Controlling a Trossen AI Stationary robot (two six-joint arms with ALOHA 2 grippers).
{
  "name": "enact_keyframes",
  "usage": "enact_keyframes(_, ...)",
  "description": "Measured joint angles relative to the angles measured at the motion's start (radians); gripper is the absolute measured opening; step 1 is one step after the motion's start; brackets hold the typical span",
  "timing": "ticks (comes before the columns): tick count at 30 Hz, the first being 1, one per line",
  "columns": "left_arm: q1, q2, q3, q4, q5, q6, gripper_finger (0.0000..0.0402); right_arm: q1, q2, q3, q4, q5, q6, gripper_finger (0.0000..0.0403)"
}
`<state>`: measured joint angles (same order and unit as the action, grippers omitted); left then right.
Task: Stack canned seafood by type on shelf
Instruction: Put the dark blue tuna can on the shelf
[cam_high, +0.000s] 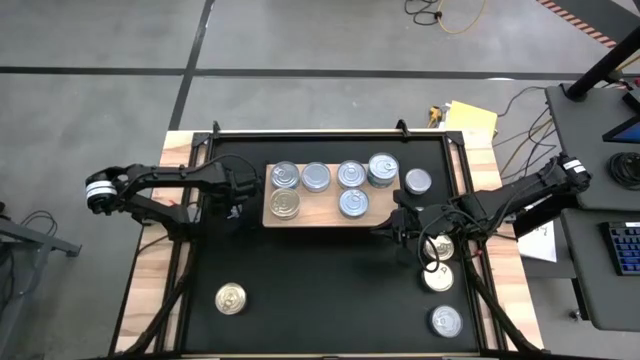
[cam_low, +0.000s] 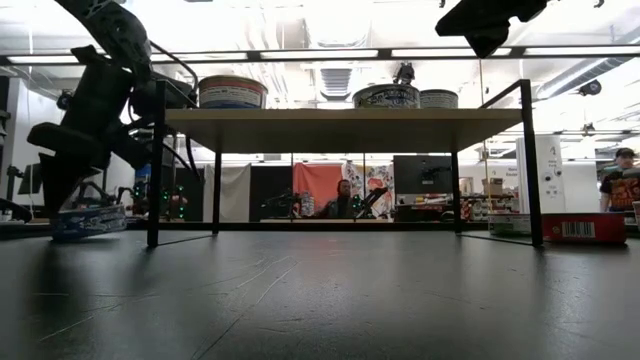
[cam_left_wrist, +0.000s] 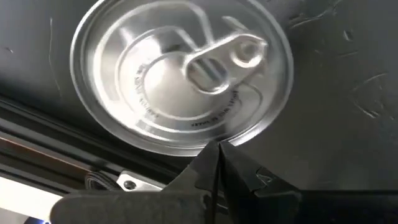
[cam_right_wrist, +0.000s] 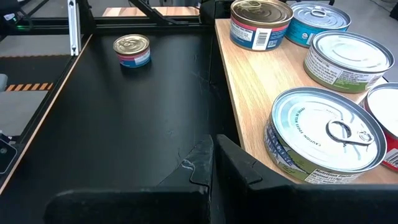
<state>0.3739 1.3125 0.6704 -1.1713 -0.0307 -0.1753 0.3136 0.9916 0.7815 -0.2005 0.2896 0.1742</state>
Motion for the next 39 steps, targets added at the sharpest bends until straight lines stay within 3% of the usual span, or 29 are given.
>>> enact_keyframes(4,0.0,0.0,0.0,0.002,0.041,0.01,0.0,0.0,0.0,0.0,0.0,0.0,-0.001,0.0009)
enact_keyframes(17,-0.001,-0.004,0.03,-0.058,0.042,0.018,0.0,0.0,0.0,0.0,0.005,0.0,-0.001,0.0009)
enact_keyframes(22,-0.001,-0.007,0.04,-0.053,-0.06,-0.007,0.0,0.0,0.0,0.0,0.005,0.0,-0.001,0.0009)
enact_keyframes(26,-0.001,-0.007,0.021,-0.007,-0.062,-0.01,0.0,0.0,0.0,0.0,0.009,0.001,-0.001,0.0009)
enact_keyframes(39,-0.01,-0.007,0.005,0.004,0.129,-0.048,0.0,0.0,0.0,0.0,0.012,0.001,0.0,0.0009)
